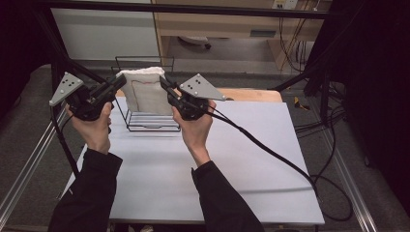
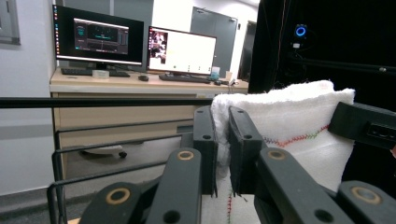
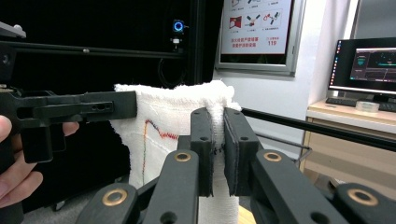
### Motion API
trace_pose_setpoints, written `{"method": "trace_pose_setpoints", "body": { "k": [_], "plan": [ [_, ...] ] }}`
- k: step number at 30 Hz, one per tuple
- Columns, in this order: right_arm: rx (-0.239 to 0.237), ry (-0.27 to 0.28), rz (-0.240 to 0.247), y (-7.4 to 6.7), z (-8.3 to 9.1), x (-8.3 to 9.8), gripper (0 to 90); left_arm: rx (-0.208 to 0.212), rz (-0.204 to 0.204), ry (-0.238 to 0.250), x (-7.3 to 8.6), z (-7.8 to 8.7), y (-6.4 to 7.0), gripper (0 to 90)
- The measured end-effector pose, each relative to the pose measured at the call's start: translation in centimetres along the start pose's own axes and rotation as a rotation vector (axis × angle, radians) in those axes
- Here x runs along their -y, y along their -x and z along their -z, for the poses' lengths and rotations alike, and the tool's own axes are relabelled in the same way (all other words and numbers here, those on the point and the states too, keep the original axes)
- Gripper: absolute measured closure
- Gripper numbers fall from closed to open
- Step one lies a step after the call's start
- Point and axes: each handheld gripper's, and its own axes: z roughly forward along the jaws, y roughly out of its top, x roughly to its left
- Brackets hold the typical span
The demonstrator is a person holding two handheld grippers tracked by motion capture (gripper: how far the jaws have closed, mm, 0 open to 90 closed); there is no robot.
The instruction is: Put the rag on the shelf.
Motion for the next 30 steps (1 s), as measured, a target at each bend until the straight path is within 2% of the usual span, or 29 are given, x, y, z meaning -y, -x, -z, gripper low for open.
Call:
{"method": "trace_pose_setpoints", "body": {
  "k": [18, 27, 30],
  "plan": [
    [-0.001, 0.027, 0.019, -0.3, -2.3, -2.0, 83.6, -0.021, -0.010, 0.027, -2.5, -0.2, -1.5, 82.9],
    [0.003, 0.035, 0.027, -0.1, -3.4, -2.8, 83.7, -0.034, -0.026, 0.029, -3.5, -0.7, -2.0, 82.9],
    [0.008, 0.037, 0.030, 0.0, -3.7, -3.1, 83.6, -0.031, -0.020, 0.029, -3.8, -0.9, -2.2, 82.9]
  ]
}}
